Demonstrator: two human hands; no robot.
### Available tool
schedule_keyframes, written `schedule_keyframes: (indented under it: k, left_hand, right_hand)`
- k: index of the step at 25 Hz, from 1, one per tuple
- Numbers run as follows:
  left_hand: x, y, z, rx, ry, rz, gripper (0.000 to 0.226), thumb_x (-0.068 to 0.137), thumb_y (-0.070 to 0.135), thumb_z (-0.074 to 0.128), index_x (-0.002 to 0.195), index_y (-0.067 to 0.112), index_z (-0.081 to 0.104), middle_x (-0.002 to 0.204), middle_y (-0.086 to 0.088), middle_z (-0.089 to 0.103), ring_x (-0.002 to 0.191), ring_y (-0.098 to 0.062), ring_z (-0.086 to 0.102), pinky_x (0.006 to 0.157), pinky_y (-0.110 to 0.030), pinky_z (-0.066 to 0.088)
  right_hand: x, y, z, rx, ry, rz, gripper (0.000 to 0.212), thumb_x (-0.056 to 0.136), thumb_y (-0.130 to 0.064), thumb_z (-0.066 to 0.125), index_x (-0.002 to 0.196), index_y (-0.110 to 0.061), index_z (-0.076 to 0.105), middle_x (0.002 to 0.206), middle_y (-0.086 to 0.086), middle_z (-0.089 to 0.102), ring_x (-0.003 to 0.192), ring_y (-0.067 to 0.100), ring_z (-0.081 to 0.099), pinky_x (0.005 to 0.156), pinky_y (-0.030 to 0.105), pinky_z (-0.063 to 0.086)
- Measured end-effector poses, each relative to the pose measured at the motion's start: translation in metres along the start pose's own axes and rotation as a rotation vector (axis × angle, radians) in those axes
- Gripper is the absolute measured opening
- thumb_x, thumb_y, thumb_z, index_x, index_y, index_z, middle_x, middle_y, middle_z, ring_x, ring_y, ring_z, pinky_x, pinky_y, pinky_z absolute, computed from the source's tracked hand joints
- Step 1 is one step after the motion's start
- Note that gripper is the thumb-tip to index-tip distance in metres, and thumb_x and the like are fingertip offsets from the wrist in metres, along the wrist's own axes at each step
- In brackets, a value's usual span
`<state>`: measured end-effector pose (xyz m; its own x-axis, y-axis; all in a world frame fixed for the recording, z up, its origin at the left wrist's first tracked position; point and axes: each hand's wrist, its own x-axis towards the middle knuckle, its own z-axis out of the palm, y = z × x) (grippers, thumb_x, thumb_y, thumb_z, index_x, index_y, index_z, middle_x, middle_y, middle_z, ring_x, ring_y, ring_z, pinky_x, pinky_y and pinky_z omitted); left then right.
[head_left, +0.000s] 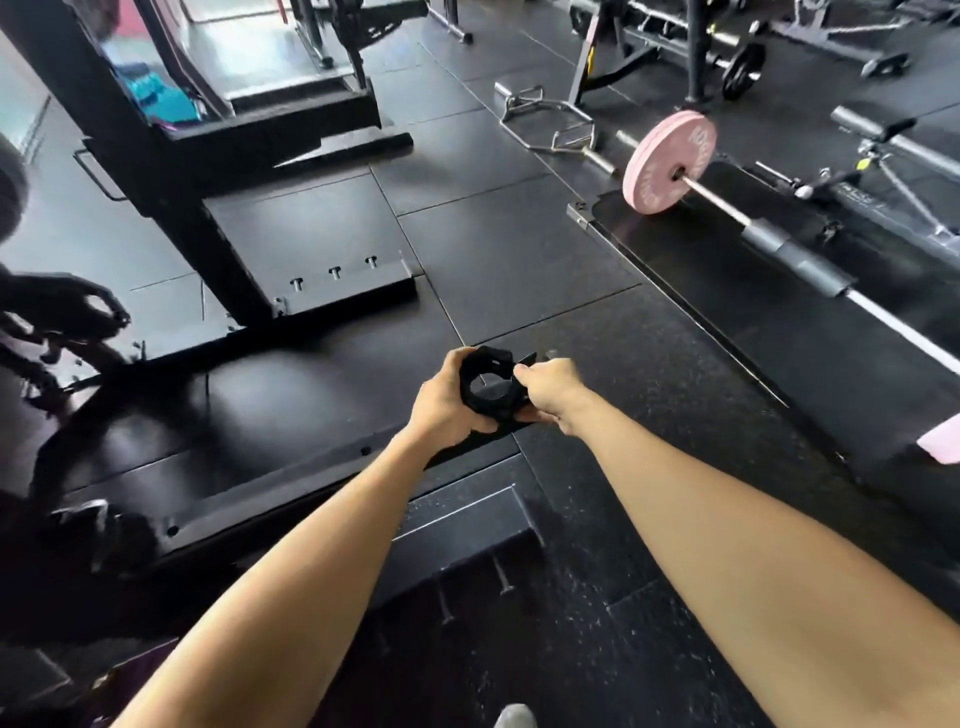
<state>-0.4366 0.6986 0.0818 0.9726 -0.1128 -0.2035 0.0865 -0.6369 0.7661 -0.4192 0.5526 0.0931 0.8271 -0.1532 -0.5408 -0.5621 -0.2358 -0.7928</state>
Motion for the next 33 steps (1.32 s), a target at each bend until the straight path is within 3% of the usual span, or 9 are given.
schedule_keyframes:
  k: [6, 9, 11, 14, 16, 19, 21, 29, 33]
  left_hand:
    - [0.023, -0.031, 0.02, 0.12, -0.071, -0.062, 0.098, 0.059, 0.013, 0.086, 0.142, 0.024, 0.036, 0.121, -0.004, 0.064, 0.112, -0.026, 0.058, 0.086, -0.027, 0.046]
    - [0.026, -0.033, 0.024, 0.188, -0.088, -0.06, 0.104, 0.064, 0.014, 0.084, 0.149, 0.025, 0.026, 0.128, -0.007, 0.06, 0.115, -0.031, 0.057, 0.091, -0.035, 0.049]
    - [0.023, -0.031, 0.024, 0.217, -0.105, -0.063, 0.116, 0.065, 0.014, 0.084, 0.155, 0.025, 0.011, 0.142, -0.007, 0.05, 0.123, -0.03, 0.052, 0.096, -0.039, 0.048]
    - [0.006, -0.028, 0.022, 0.207, -0.079, -0.067, 0.13, 0.06, 0.02, 0.085, 0.154, 0.028, -0.003, 0.159, -0.004, 0.018, 0.138, -0.026, 0.037, 0.103, -0.045, 0.044]
    - [-0.009, -0.024, 0.018, 0.17, 0.018, -0.059, 0.116, 0.062, 0.029, 0.082, 0.152, 0.03, 0.008, 0.157, 0.0, 0.018, 0.138, -0.022, 0.034, 0.106, -0.046, 0.04]
    - [-0.041, -0.006, 0.006, 0.165, 0.124, -0.006, 0.087, 0.067, 0.035, 0.077, 0.142, 0.028, 0.034, 0.145, 0.0, 0.037, 0.128, -0.021, 0.046, 0.104, -0.04, 0.042]
    - [-0.07, 0.01, -0.004, 0.163, 0.148, 0.014, 0.077, 0.068, 0.037, 0.076, 0.137, 0.028, 0.041, 0.14, 0.0, 0.043, 0.124, -0.02, 0.049, 0.102, -0.036, 0.043]
    - [-0.251, 0.064, -0.03, 0.131, 0.338, 0.118, 0.083, 0.063, 0.049, 0.078, 0.135, 0.025, 0.046, 0.136, 0.0, 0.05, 0.123, -0.019, 0.05, 0.1, -0.029, 0.04]
    - [-0.36, 0.086, -0.037, 0.176, 0.435, 0.173, 0.075, 0.072, 0.043, 0.08, 0.136, 0.023, 0.045, 0.138, -0.003, 0.049, 0.124, -0.021, 0.05, 0.1, -0.032, 0.04]
  right_hand:
    - [0.03, 0.031, 0.014, -0.14, 0.007, 0.023, 0.035, 0.095, -0.023, 0.053, 0.11, 0.007, 0.063, 0.111, 0.017, 0.065, 0.108, 0.036, 0.062, 0.091, 0.047, 0.054]
    - [0.025, 0.037, 0.014, -0.164, 0.03, 0.013, 0.032, 0.094, -0.026, 0.056, 0.095, 0.004, 0.066, 0.096, 0.015, 0.065, 0.104, 0.037, 0.063, 0.093, 0.047, 0.052]
    - [0.014, 0.036, 0.011, -0.13, 0.011, 0.003, 0.032, 0.095, -0.028, 0.055, 0.104, 0.0, 0.066, 0.105, 0.015, 0.065, 0.107, 0.036, 0.061, 0.093, 0.043, 0.051]
    - [-0.008, 0.032, 0.003, -0.221, 0.002, -0.042, 0.044, 0.097, -0.033, 0.05, 0.129, -0.003, 0.055, 0.128, 0.014, 0.058, 0.121, 0.033, 0.052, 0.098, 0.037, 0.043]
    - [-0.026, 0.03, -0.005, -0.327, 0.031, -0.122, 0.054, 0.096, -0.034, 0.052, 0.142, -0.008, 0.043, 0.141, 0.011, 0.05, 0.129, 0.03, 0.046, 0.104, 0.033, 0.036]
    - [-0.06, 0.029, -0.018, -0.417, 0.058, -0.291, 0.06, 0.092, -0.033, 0.058, 0.144, -0.013, 0.039, 0.144, 0.012, 0.045, 0.13, 0.028, 0.045, 0.106, 0.033, 0.035]
    - [-0.09, 0.028, -0.025, -0.463, 0.068, -0.383, 0.064, 0.088, -0.034, 0.061, 0.145, -0.016, 0.037, 0.145, 0.011, 0.043, 0.13, 0.029, 0.044, 0.107, 0.037, 0.037]
    - [-0.265, 0.049, -0.058, -0.572, 0.087, -0.661, 0.069, 0.084, -0.039, 0.064, 0.145, -0.024, 0.035, 0.143, 0.008, 0.044, 0.127, 0.027, 0.047, 0.106, 0.044, 0.04]
    - [-0.365, 0.068, -0.071, -0.595, 0.075, -0.776, 0.069, 0.083, -0.041, 0.064, 0.144, -0.026, 0.035, 0.144, 0.007, 0.044, 0.126, 0.028, 0.049, 0.106, 0.043, 0.04]
